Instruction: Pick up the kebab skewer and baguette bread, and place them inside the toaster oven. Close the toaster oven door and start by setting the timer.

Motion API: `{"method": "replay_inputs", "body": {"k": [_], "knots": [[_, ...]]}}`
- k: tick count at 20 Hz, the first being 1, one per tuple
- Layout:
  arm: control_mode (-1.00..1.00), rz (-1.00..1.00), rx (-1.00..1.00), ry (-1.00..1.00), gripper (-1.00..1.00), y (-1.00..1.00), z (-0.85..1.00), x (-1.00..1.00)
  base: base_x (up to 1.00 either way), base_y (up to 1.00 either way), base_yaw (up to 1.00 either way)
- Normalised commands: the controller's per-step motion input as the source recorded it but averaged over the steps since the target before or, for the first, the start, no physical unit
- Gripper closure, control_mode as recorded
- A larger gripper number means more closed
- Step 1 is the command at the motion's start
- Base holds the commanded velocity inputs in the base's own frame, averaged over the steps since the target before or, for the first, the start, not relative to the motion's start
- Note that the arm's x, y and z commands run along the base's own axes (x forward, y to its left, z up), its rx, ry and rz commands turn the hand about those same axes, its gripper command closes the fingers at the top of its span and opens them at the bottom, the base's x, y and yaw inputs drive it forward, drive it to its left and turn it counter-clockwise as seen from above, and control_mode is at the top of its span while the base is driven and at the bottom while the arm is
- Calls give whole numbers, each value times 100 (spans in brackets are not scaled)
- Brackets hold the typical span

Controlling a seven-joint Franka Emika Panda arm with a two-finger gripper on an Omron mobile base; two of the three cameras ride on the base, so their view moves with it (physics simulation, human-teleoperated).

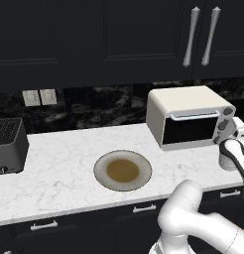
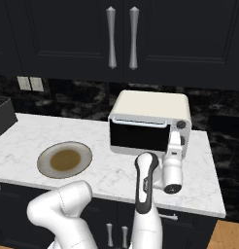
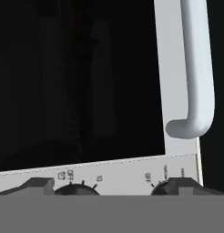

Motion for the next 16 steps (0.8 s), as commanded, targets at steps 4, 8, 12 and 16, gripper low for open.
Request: {"method": "replay_inputs", "body": {"k": [4, 8, 12, 16], "knots": [[-100, 0, 0, 0, -100, -31, -6, 2, 0, 0, 0], [-100, 0, 0, 0, -100, -29, -15, 0, 0, 0, 0], [-100, 0, 0, 0, -100, -8, -18, 0, 0, 0, 0], [-100, 0, 0, 0, -100, 0, -15, 1, 0, 0, 0]]}}
